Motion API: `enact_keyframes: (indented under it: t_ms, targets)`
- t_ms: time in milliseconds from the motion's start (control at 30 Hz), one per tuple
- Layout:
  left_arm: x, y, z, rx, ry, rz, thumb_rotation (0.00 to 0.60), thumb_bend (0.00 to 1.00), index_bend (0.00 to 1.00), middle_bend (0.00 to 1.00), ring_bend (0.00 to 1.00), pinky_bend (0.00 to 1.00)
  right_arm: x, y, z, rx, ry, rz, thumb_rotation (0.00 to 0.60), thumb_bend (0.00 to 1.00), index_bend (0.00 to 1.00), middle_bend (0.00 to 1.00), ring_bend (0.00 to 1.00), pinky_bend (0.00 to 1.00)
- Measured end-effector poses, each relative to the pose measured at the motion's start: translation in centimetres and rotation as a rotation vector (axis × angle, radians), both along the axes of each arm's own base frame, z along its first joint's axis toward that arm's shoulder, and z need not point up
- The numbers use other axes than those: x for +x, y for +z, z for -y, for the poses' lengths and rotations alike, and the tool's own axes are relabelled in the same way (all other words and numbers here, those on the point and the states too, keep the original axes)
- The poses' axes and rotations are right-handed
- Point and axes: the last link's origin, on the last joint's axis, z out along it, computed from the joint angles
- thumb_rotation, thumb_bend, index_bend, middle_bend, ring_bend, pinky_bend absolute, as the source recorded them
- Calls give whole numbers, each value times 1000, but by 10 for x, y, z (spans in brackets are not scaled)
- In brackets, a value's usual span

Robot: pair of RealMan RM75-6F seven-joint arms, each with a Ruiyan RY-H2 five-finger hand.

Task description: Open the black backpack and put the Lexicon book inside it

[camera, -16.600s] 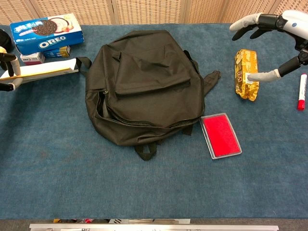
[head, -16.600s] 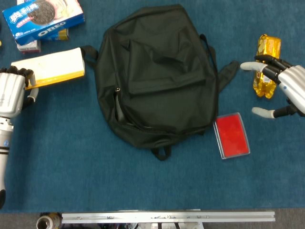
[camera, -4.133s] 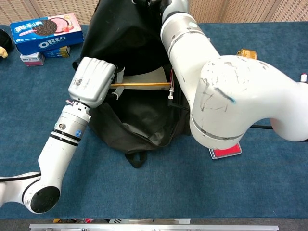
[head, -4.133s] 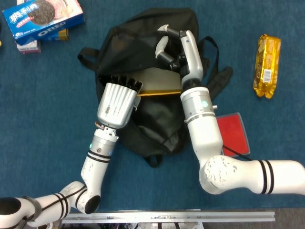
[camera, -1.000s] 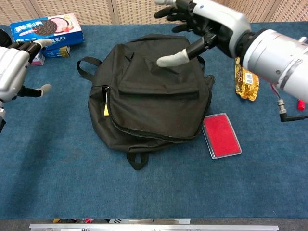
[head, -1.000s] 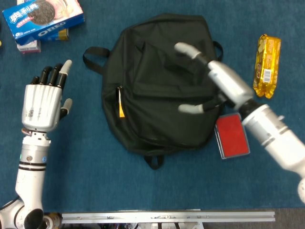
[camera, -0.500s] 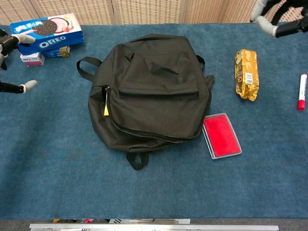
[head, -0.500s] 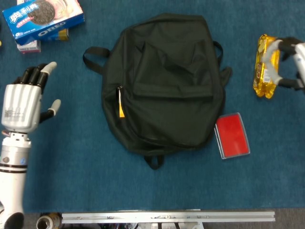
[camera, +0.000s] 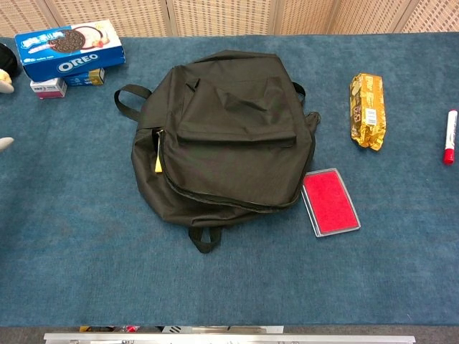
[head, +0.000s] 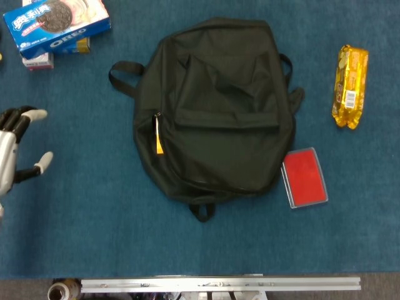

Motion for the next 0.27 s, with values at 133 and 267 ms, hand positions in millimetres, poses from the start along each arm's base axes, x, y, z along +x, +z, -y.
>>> enact_keyframes:
  t_ms: [133,267]
  targets:
    - [-7,6,13,19,17,7,600,212,279,283,239,460,-19,0,-16,-1,-40,-19,600,349,625,528,403,494]
    - [-15,11,22,40,51,3,600,213,279,284,240,460,-26,-2,-21,0,-68,-10,600,349,625,530,402,494]
